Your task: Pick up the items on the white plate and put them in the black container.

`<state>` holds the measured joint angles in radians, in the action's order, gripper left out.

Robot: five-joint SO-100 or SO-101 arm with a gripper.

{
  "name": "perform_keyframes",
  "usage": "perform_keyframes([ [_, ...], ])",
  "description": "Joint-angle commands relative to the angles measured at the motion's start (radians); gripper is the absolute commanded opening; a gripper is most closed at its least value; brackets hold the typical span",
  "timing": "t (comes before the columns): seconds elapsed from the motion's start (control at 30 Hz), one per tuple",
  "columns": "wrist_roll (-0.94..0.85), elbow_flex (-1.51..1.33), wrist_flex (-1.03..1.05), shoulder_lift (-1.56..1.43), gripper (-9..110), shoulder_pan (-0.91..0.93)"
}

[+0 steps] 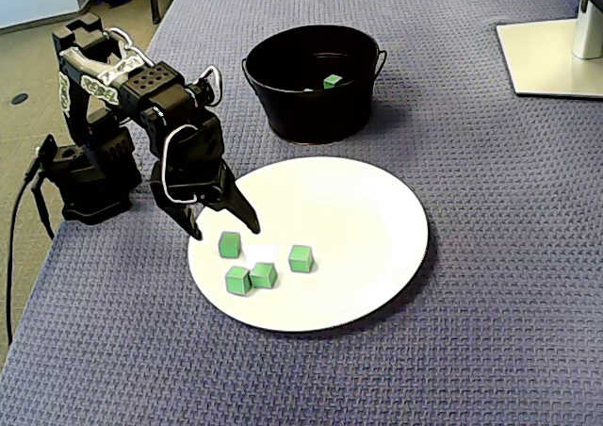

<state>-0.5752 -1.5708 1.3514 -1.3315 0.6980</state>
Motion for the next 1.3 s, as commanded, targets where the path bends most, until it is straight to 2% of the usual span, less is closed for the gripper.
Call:
perform_keyframes([
  [0.0, 0.009, -0.023, -0.031, -0.015, 28, -0.028],
  [0.4, 0.051, -0.164, -0.184, -0.074, 18, -0.057],
  [0.67, 0.083, -0.202, -0.207, -0.112, 0, -0.089],
  [0.93, 0.101, -0.253, -0.255, -0.144, 0, -0.103],
  [1.1, 0.144, -0.077, -0.067, -0.236, 0, -0.104],
  [1.27, 0.193, 0.189, 0.133, -0.471, 0, -0.063],
])
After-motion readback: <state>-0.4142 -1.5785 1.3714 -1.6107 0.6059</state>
